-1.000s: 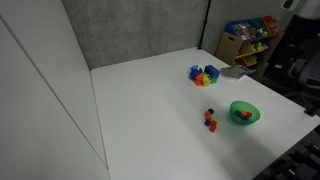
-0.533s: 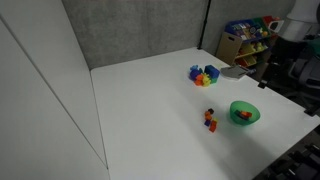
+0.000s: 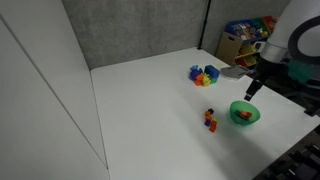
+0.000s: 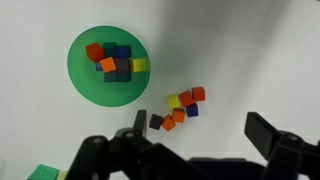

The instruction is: Pick up the small orange block from the table and put it in the green bowl

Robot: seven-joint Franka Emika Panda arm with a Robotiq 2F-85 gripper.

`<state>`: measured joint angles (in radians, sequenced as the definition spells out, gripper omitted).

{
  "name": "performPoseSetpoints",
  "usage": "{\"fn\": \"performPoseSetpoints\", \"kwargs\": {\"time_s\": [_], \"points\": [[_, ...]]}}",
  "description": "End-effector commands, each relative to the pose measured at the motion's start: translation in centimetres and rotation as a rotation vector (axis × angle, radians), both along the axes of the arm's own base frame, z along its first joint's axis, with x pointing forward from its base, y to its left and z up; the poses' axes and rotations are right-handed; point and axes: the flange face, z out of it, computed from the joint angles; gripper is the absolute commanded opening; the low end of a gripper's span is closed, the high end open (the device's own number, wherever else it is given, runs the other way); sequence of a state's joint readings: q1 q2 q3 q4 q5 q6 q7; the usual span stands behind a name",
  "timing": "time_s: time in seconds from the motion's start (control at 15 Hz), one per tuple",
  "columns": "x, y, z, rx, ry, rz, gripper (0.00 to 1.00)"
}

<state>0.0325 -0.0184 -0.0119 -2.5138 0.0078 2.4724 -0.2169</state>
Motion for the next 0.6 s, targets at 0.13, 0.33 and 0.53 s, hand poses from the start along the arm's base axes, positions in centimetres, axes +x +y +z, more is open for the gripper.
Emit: {"fn": "performPoseSetpoints", "kwargs": {"time_s": [0.13,0.33,0.53], "points": [[2.3,2.1,-3.7,0.009,-0.024,-0.02,1.0],[3.5,3.6,-6.3,0.015,-0.018,0.007,1.0],[4.9,4.5,-8.5,0.007,-0.017,0.017,1.0]]}}
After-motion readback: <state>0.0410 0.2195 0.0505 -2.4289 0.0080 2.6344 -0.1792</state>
